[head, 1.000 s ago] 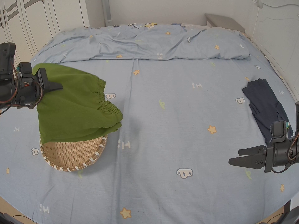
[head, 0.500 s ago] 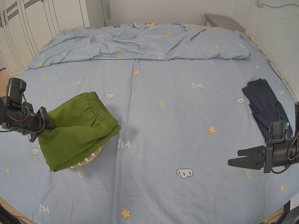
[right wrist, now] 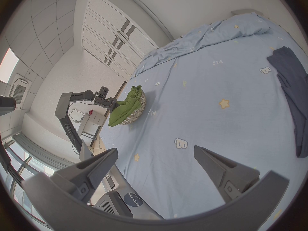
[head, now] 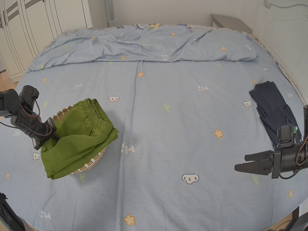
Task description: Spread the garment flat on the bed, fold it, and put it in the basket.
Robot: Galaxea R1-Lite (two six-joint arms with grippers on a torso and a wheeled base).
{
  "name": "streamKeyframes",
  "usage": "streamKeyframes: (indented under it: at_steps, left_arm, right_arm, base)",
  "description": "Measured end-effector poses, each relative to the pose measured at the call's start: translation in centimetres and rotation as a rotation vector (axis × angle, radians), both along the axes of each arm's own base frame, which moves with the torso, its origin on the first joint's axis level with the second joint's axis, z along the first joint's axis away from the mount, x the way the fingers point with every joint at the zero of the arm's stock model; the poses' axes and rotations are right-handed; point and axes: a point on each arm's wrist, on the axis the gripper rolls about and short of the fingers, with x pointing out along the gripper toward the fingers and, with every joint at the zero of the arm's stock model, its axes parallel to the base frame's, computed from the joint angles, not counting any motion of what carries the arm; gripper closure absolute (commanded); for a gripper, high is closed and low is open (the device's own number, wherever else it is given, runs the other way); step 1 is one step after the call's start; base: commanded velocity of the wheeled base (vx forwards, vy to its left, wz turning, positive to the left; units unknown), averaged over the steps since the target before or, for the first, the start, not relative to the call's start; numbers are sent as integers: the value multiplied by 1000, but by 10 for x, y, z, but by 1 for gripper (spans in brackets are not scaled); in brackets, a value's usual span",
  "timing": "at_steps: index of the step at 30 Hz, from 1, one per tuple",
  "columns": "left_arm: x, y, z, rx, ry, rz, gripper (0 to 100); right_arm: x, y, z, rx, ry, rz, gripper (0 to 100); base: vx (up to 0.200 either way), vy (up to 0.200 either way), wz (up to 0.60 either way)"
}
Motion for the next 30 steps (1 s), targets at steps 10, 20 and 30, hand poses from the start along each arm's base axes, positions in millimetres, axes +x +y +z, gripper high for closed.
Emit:
streamKeyframes:
  at_steps: [10,20,30]
  left_arm:
    - [7,-1,8,5,-36,-2,0]
    - [-38,-8,66,73,-189,9,0]
    - [-132,-37,127,201,-422,-49,0]
  right_arm:
    - [1,1,-2,-4,8,-1,0]
    - [2,1,-3,-4,9,-1,0]
    - [-12,-6,3,-25,-62,-45,0]
  base:
    - [0,0,0]
    - [0,0,0]
    - [0,0,0]
